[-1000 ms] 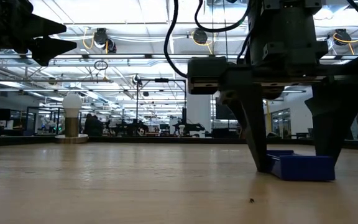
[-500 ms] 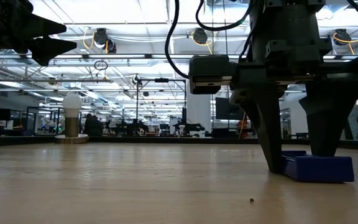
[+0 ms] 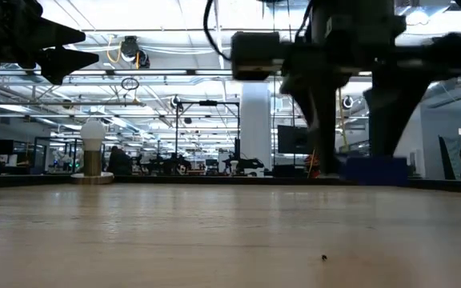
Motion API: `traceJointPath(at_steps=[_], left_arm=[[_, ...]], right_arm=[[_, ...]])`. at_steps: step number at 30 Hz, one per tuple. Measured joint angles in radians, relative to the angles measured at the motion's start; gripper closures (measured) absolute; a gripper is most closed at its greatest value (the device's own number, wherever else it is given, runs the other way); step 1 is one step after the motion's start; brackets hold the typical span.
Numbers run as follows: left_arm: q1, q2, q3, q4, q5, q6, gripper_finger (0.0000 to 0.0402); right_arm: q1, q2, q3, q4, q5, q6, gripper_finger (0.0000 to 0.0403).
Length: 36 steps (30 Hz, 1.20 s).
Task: Pick & Place Office items
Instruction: Put the blue mini digital clock into the blue bin
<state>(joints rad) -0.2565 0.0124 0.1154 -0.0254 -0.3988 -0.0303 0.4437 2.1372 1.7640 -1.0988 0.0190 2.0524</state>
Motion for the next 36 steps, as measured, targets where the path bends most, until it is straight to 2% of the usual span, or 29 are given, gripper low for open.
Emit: traceJointPath(at_steps=[7, 12, 19, 29, 36], left_arm=[[0.000, 0.000, 0.000, 0.000, 0.000, 0.000, 0.0108], [0.000, 0.000, 0.000, 0.000, 0.000, 0.000, 0.0108], [0.000, 0.000, 0.000, 0.000, 0.000, 0.000, 0.0108], [0.000, 0.000, 0.000, 0.000, 0.000, 0.000, 0.0108], [0.000, 0.000, 0.000, 0.000, 0.000, 0.000, 0.0108]], right_arm=[[0.028, -0.042, 0.088, -0.193, 0.094, -0.011, 0.0255], [0.076, -0.142, 0.091, -0.311, 0.212, 0.010, 0.0257], [0.163, -0.282, 0.039, -0.468, 0.256, 0.002, 0.0253], [0.276, -0.510, -0.316, -0.261, 0.267, 0.062, 0.0255], [0.331, -0.582, -0.478, -0.139, 0.267, 0.109, 0.0254]])
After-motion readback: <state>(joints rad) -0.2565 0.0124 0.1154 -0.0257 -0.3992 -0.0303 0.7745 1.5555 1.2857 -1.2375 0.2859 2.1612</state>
